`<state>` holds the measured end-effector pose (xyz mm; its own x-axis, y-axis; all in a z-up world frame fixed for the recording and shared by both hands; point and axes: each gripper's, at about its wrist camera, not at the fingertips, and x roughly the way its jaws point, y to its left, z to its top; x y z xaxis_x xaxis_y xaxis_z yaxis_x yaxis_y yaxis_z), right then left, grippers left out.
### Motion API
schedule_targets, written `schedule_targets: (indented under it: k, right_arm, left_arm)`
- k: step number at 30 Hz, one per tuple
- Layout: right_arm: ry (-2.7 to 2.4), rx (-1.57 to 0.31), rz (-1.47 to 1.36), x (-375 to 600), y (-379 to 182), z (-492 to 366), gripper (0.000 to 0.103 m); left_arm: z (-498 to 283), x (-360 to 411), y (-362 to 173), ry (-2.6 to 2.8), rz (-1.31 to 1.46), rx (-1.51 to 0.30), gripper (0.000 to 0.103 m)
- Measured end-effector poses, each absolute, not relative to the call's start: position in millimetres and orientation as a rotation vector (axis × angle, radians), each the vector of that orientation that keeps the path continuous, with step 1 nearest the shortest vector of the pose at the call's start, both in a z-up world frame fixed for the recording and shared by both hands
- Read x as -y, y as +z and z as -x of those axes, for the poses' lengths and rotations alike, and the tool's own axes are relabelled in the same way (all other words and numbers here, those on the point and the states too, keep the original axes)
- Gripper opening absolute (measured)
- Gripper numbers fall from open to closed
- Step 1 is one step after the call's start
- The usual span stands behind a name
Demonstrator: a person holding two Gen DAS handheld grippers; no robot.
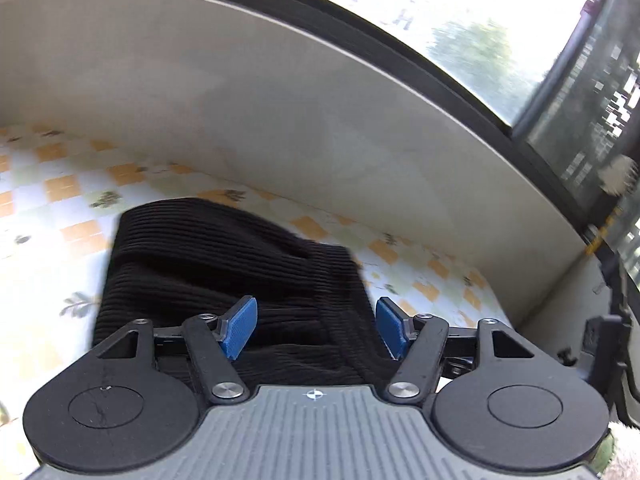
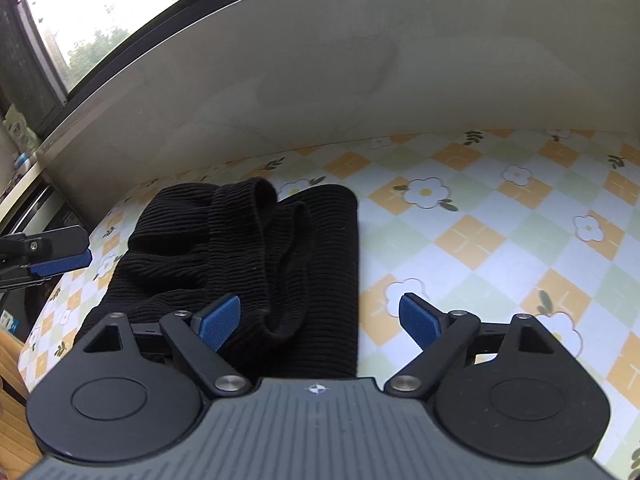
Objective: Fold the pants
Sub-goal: 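Grasp the folded black pants bundle with the right tool, then grasp the pants bundle with the left tool while the right tool holds it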
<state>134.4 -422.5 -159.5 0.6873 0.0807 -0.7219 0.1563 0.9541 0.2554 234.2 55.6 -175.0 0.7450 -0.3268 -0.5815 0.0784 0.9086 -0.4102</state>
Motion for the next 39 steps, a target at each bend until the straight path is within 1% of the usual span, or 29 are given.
schedule_targets:
  k: [2, 5, 7, 11, 23, 25, 26, 27, 28, 29, 30, 31, 32, 34, 35, 37, 39]
  right_arm:
    - [-0.005, -0.84, -0.29, 408, -166, -143, 0.088]
    - [0.031, -0.893, -0.273, 393, -176, -156, 0.088]
    - [0.025, -0.929, -0.313, 391, -181, -162, 0.088]
    - [-0.011, -0.986, -0.479, 400, -189, -165, 0.088]
    - [-0.068, -1.004, -0.652, 400, -184, -188, 0.086]
    - [-0.104, -1.012, -0.67, 401, -185, -193, 0.083]
    - [-0.123, -1.021, -0.655, 399, -185, -196, 0.078]
    - [-0.15, -1.044, -0.606, 396, -185, -200, 0.063]
    - [-0.167, -1.061, -0.551, 391, -183, -205, 0.055]
    - [-0.159, -1.06, -0.508, 385, -178, -207, 0.049]
    - [-0.151, -1.037, -0.466, 380, -171, -208, 0.04]
    - [-0.129, -1.0, -0.428, 374, -162, -208, 0.035]
    - [-0.085, -0.933, -0.418, 372, -151, -205, 0.023]
    - [0.033, -0.782, -0.424, 374, -128, -193, 0.021]
    - [0.059, -0.739, -0.393, 376, -122, -187, 0.02]
    - [0.074, -0.698, -0.39, 387, -122, -175, 0.018]
    - [0.058, -0.703, -0.416, 402, -137, -164, 0.017]
  left_arm:
    - [-226, -81, -189, -0.112, 0.398, -0.738, 0.044]
    - [-212, -107, -212, -0.016, 0.438, -0.815, 0.032]
    - [-204, -110, -224, -0.005, 0.425, -0.844, 0.031]
    - [-193, -109, -231, -0.022, 0.41, -0.848, 0.031]
    - [-181, -113, -238, -0.077, 0.347, -0.876, 0.032]
    - [-184, -112, -240, -0.081, 0.348, -0.878, 0.032]
    - [-184, -113, -240, -0.084, 0.349, -0.879, 0.032]
    - [-183, -115, -239, -0.088, 0.35, -0.88, 0.032]
    - [-183, -115, -240, -0.09, 0.35, -0.881, 0.032]
    - [-183, -115, -240, -0.094, 0.35, -0.883, 0.032]
    - [-182, -117, -239, -0.096, 0.349, -0.884, 0.032]
    - [-184, -117, -239, -0.098, 0.354, -0.886, 0.032]
    - [-185, -118, -239, -0.097, 0.362, -0.889, 0.032]
    - [-186, -119, -239, -0.101, 0.371, -0.895, 0.033]
    - [-186, -118, -238, -0.106, 0.366, -0.9, 0.033]
    - [-188, -115, -236, -0.13, 0.353, -0.911, 0.034]
    - [-190, -107, -236, -0.15, 0.32, -0.93, 0.033]
